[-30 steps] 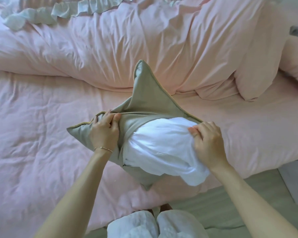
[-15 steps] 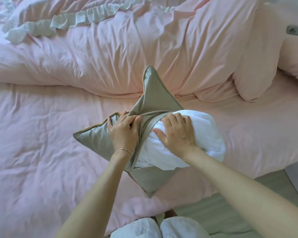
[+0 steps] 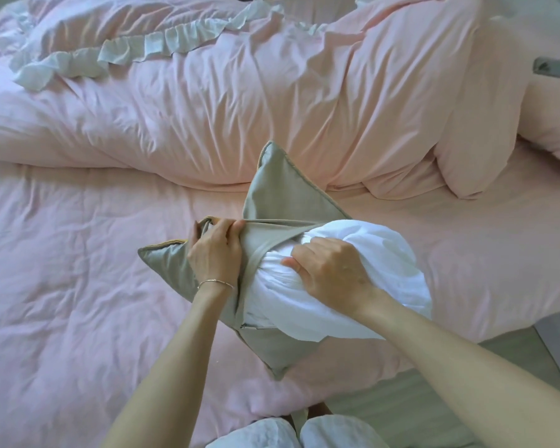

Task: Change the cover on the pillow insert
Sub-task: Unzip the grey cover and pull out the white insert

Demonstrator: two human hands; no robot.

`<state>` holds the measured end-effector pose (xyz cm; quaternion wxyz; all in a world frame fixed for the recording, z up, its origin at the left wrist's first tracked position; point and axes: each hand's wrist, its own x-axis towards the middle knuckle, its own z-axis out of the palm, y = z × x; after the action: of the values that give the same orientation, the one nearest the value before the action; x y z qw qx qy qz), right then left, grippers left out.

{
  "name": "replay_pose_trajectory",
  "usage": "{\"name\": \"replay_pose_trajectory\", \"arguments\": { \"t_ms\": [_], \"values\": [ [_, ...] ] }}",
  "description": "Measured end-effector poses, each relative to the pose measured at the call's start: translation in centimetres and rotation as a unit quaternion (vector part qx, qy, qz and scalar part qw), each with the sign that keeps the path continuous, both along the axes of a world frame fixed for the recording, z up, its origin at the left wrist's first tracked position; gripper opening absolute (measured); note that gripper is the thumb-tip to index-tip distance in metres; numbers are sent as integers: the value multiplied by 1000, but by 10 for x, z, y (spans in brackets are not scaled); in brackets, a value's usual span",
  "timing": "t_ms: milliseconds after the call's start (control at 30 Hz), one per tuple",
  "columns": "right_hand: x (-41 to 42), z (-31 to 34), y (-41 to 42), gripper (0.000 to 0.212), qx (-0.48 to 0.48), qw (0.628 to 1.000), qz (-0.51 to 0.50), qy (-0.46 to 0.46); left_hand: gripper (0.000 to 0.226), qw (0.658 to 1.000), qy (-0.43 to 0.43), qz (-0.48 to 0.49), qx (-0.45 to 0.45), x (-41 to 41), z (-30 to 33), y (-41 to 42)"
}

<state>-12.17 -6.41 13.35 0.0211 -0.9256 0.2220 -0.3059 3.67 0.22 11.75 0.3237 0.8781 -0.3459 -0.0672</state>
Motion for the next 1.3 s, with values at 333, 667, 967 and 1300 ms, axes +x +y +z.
{"name": "replay_pose_trajectory", "arguments": {
  "t_ms": [333,667,967,1300],
  "values": [
    [-67,13,15,57,70,996,-51,-10,32,998,21,-46,41,22,-15,12],
    [0,14,12,37,28,988,-129,76,51,990,6,-142,-18,-23,-7,-2],
    [0,-25,3,41,-56,980,-101,165,72,998,-9,-53,21,-44,-28,30],
    [8,-4,1,45,6,999,-21,48,50,995,-74,-68,9,-14,-31,13]
  ]
}}
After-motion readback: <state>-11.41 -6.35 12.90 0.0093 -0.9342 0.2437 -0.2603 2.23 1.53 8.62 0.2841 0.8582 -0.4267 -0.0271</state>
